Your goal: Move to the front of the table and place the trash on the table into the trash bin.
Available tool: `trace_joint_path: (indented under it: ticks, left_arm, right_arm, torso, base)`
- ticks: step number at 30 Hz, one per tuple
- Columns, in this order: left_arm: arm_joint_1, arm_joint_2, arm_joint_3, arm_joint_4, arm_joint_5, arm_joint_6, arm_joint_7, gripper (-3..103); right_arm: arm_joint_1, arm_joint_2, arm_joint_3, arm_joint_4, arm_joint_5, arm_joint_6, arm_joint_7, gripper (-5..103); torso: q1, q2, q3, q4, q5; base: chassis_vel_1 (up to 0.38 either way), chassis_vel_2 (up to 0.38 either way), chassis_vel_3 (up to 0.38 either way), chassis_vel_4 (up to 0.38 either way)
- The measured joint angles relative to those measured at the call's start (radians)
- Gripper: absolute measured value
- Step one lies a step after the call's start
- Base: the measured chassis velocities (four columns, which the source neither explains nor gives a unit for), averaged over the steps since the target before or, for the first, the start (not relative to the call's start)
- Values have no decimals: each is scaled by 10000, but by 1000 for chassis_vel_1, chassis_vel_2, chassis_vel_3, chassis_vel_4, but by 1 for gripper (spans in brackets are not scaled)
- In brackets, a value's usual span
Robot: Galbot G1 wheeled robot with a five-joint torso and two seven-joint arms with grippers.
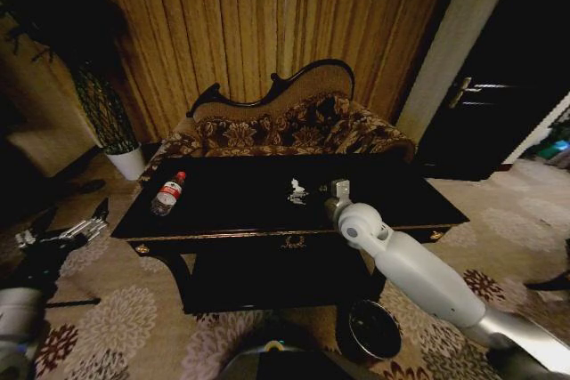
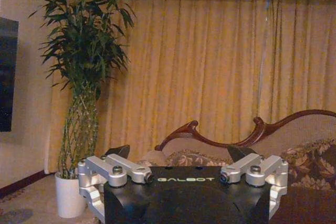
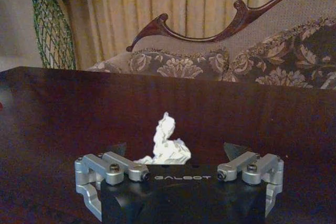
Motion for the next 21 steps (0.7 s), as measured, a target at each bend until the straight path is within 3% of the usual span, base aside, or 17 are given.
trace_joint_path:
  ticks: [9, 14, 15, 18, 20, 21]
  left_arm:
    - [-5, -4, 0, 0, -24, -10, 64, 100]
    - [-31, 10, 18, 0, -24, -15, 67, 100]
    - [-31, 10, 18, 0, -24, -15, 67, 100]
    - [-42, 16, 43, 0, -24, -15, 68, 100]
    - [-44, 16, 46, 0, -24, -15, 68, 100]
    - [-52, 16, 55, 0, -24, -15, 69, 100]
  right_arm:
    - [-128, 9, -16, -42, -159, 22, -4, 101]
    - [-149, -15, -7, -85, -249, 54, -6, 79]
    - [-149, -15, -7, -85, -249, 54, -6, 79]
    - [-162, -27, 6, -87, -272, 68, -7, 63]
    - [-171, -28, 7, -87, -284, 71, -7, 63]
    - [-198, -29, 14, -93, -309, 76, -7, 52]
  torso:
    - [0, 0, 0, 0, 0]
    - [0, 0, 0, 0, 0]
    - [0, 0, 0, 0, 0]
    - [0, 0, 0, 0, 0]
    - [0, 0, 0, 0, 0]
    - [0, 0, 0, 0, 0]
  base:
    - [0, 0, 0, 0]
    - [0, 0, 0, 0]
    - [0, 0, 0, 0]
    - [0, 0, 0, 0]
    - [0, 0, 0, 0]
    - [0, 0, 0, 0]
